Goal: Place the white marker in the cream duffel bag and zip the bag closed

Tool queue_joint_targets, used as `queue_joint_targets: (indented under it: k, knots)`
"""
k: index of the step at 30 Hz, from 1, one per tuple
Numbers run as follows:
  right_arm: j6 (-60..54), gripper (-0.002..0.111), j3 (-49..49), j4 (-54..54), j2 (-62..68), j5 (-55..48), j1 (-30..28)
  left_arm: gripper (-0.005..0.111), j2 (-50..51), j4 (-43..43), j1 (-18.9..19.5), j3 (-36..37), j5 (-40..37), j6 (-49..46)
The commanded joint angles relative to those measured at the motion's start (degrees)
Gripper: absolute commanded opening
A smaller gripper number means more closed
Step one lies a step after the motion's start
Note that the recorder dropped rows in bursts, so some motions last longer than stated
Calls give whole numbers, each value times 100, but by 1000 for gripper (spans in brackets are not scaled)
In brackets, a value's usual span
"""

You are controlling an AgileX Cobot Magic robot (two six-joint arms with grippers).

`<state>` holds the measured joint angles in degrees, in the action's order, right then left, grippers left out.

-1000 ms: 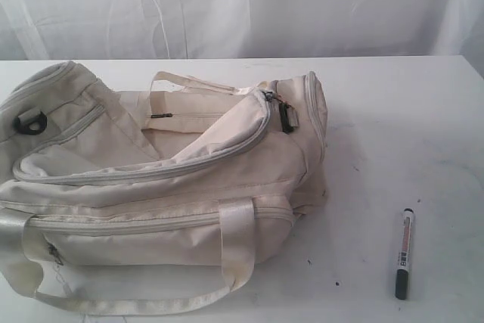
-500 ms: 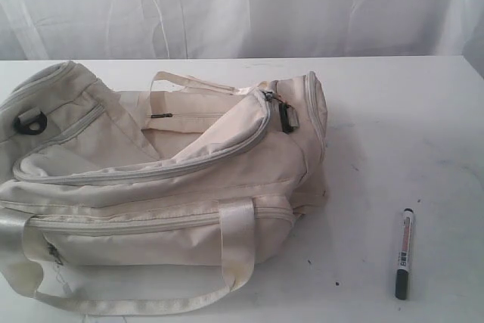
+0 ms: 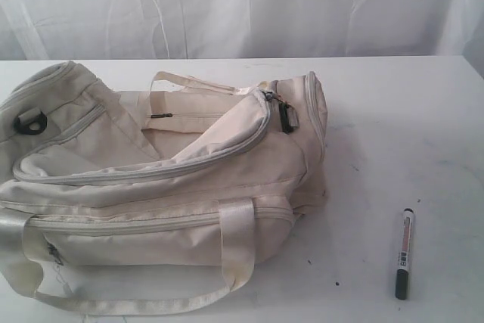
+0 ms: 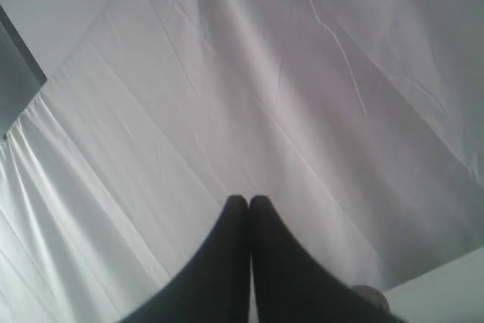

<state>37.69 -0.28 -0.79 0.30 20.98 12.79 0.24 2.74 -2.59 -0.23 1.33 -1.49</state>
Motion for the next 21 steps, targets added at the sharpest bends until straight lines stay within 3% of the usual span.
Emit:
queue_joint_targets:
  k: [1, 3, 7, 10, 14, 21]
  knots:
    - [10, 0, 28, 2, -30, 383, -19, 16, -24, -7, 18, 23, 25, 3]
    - [160, 0, 28, 2, -30, 395, -19, 16, -24, 155, 18, 23, 114, 297]
    - [757, 0, 28, 2, -30, -215, -19, 16, -24, 1555, 18, 23, 529, 2478]
    - [1214, 0, -42, 2, -30, -756, -19, 16, -24, 1691, 18, 23, 504, 3709]
    - [1363, 0, -68, 2, -30, -860, -19, 16, -24, 1691, 18, -108, 468, 4174]
    - [1422, 0, -739, -281, -30, -1527, -19, 16, -24, 1691, 18, -470, 458, 4197]
